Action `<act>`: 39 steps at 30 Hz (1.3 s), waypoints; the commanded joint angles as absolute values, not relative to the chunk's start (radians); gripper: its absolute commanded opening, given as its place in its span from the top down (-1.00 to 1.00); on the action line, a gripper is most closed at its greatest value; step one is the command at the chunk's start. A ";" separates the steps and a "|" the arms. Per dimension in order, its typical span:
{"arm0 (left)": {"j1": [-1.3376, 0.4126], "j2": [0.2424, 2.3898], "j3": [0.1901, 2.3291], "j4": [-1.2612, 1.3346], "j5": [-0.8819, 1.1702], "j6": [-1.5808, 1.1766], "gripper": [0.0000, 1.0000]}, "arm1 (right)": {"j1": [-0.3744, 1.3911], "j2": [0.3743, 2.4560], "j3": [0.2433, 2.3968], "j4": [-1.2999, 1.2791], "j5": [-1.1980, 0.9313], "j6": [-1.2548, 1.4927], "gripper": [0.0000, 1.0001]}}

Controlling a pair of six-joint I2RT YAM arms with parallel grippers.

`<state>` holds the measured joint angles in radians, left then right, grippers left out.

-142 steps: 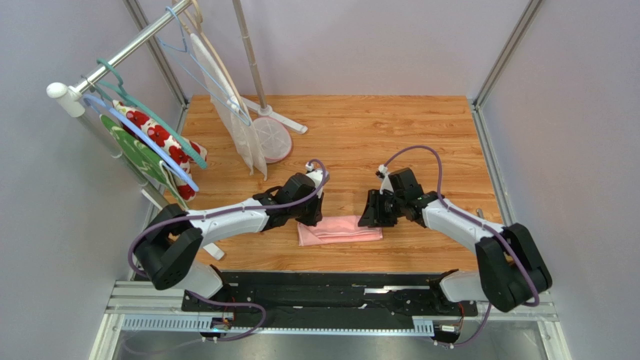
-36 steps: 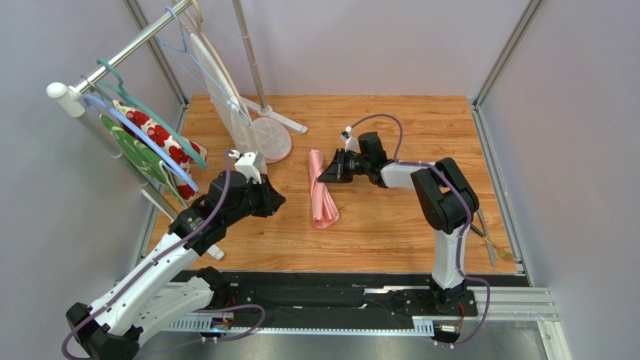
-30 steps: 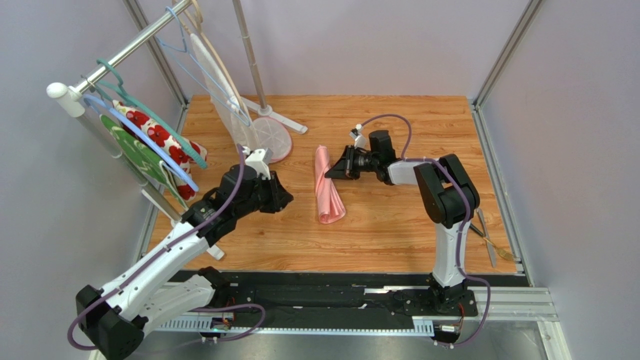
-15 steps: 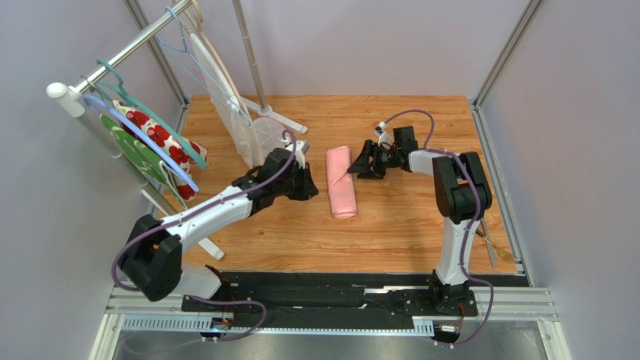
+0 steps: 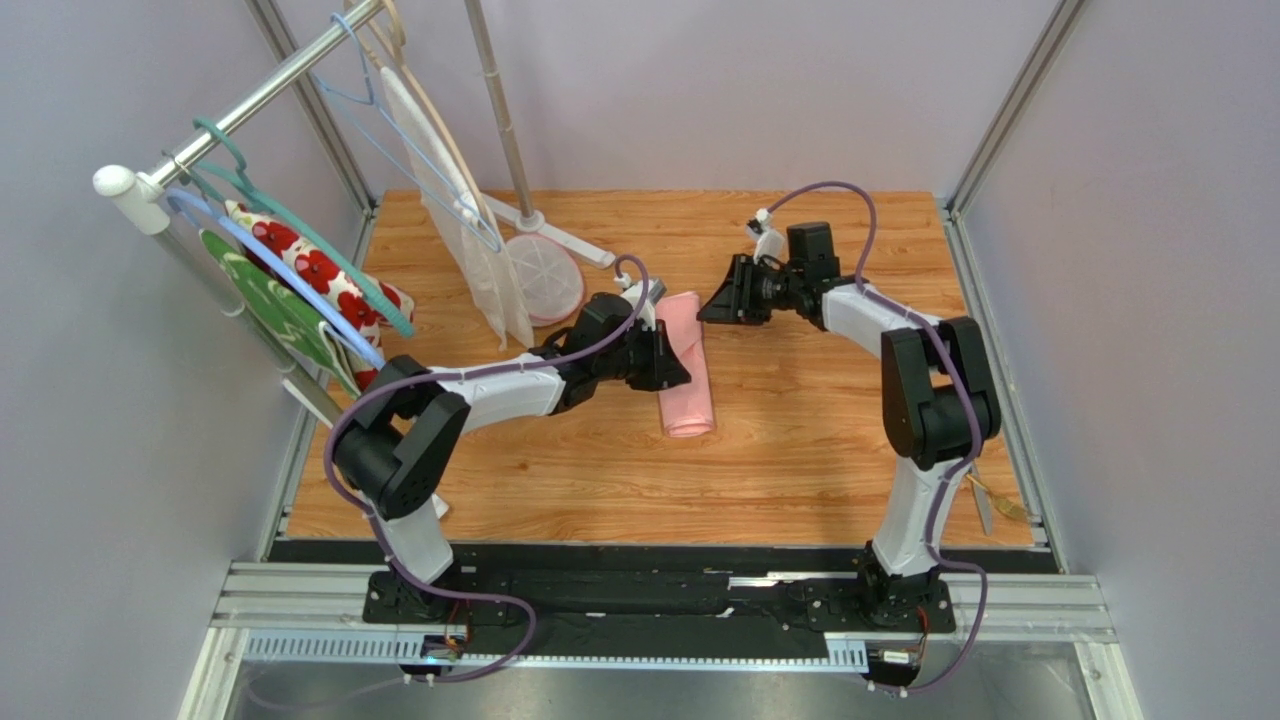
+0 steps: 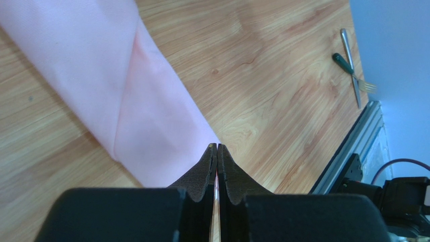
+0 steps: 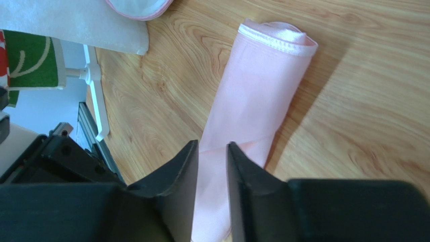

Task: Fold the napkin into a case and place the utensils inside
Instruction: Smooth out the smaller rectangle-folded napkin at the center of the board.

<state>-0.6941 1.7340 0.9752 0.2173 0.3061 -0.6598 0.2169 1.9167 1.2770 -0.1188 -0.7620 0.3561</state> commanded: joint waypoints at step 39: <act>-0.732 1.655 0.899 0.032 0.264 -0.557 0.86 | 0.242 1.616 1.201 -0.412 -0.388 0.426 -0.34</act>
